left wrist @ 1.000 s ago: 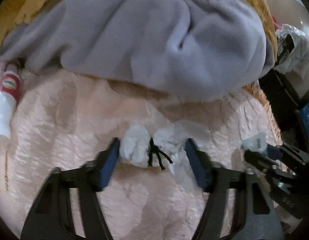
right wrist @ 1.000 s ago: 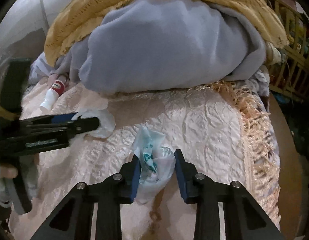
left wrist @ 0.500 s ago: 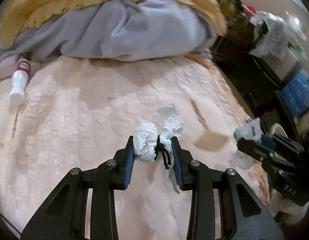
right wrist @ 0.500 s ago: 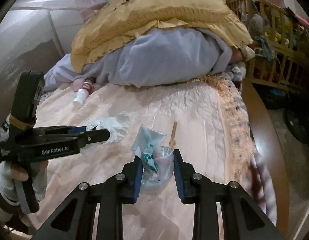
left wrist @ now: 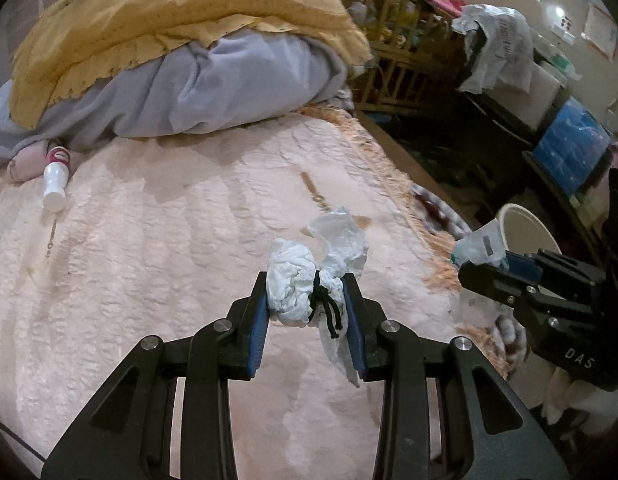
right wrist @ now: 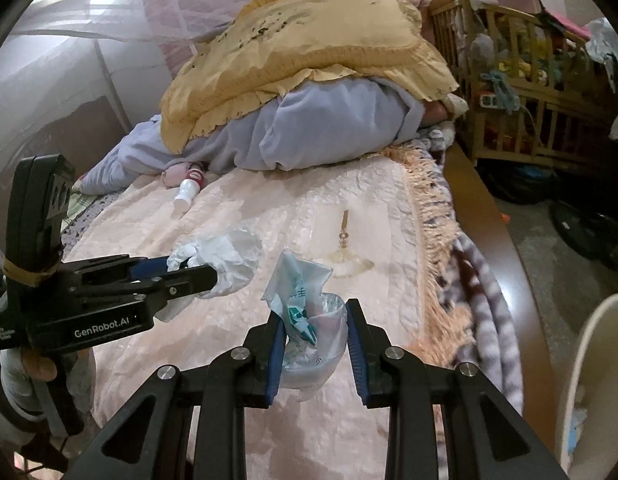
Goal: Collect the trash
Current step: 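Carry the wrapper and tissue over the white bucket with both tools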
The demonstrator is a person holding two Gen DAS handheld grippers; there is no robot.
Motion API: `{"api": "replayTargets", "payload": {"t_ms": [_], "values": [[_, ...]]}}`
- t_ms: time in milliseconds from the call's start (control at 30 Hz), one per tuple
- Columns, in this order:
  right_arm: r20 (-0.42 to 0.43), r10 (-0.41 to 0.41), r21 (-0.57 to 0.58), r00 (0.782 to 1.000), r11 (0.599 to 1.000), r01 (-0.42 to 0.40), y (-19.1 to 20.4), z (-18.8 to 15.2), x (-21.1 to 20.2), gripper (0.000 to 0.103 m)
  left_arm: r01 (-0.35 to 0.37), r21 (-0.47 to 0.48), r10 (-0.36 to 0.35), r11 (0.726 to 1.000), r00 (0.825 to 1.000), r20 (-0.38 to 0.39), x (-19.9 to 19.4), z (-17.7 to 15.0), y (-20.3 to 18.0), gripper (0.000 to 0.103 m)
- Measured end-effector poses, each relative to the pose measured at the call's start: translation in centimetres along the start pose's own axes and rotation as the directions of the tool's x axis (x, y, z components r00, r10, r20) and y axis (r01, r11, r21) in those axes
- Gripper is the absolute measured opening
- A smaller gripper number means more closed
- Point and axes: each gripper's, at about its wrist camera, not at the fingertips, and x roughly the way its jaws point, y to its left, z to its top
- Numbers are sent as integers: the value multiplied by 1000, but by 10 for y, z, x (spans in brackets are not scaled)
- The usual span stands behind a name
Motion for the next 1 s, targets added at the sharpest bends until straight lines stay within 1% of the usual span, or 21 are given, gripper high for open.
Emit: {"api": "replayTargets", "payload": {"t_ms": [233, 533, 833, 1000], "values": [[17, -34, -3, 999, 999, 34, -4, -14, -30, 27, 9, 44, -9, 999, 1000, 15, -13, -6, -29, 32], [40, -60, 27, 997, 998, 59, -19, -25, -57, 27, 28, 87, -30, 996, 999, 18, -14, -7, -59, 32], [58, -73, 56, 996, 996, 69, -33, -31, -73, 27, 22, 124, -26, 992, 999, 25, -14, -9, -79, 32], [55, -76, 60, 996, 996, 73, -37, -33, -75, 27, 29, 121, -32, 992, 999, 19, -11, -10, -82, 32]]}}
